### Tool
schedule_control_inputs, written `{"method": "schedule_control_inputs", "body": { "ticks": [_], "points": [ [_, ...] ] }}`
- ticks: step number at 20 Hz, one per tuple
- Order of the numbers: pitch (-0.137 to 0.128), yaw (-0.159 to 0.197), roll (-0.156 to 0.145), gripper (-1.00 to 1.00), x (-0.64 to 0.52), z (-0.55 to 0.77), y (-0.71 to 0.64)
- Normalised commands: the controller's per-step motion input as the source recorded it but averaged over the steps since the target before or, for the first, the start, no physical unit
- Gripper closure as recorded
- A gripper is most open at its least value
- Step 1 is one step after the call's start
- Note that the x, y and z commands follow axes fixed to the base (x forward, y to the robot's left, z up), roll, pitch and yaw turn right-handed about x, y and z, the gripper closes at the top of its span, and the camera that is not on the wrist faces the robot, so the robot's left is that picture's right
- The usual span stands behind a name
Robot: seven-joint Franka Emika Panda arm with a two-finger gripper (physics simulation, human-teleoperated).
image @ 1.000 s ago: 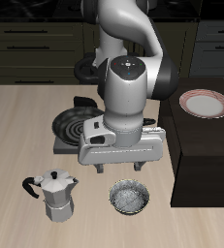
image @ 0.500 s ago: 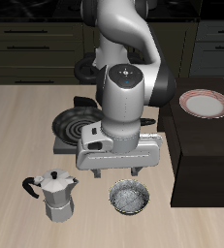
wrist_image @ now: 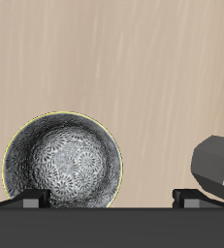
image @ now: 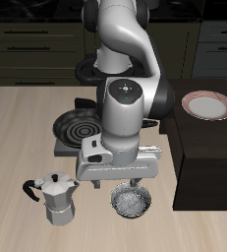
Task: Place the bowl on the plate
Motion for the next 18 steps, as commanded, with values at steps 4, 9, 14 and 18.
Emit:
{"method": "schedule_control_inputs", "body": {
  "ticks": [4, 9, 14, 18],
  "points": [
    [0.026, -0.008, 0.007, -1.0, -0.01, -0.18, 0.03],
    [0.023, -0.002, 0.001, -1.0, -0.01, -0.16, 0.01],
    [0.026, 0.005, -0.009, -1.0, 0.04, -0.19, -0.02],
    [0.023, -0.012, -0.01, -1.0, 0.02, -0.14, -0.03]
  ]
}}
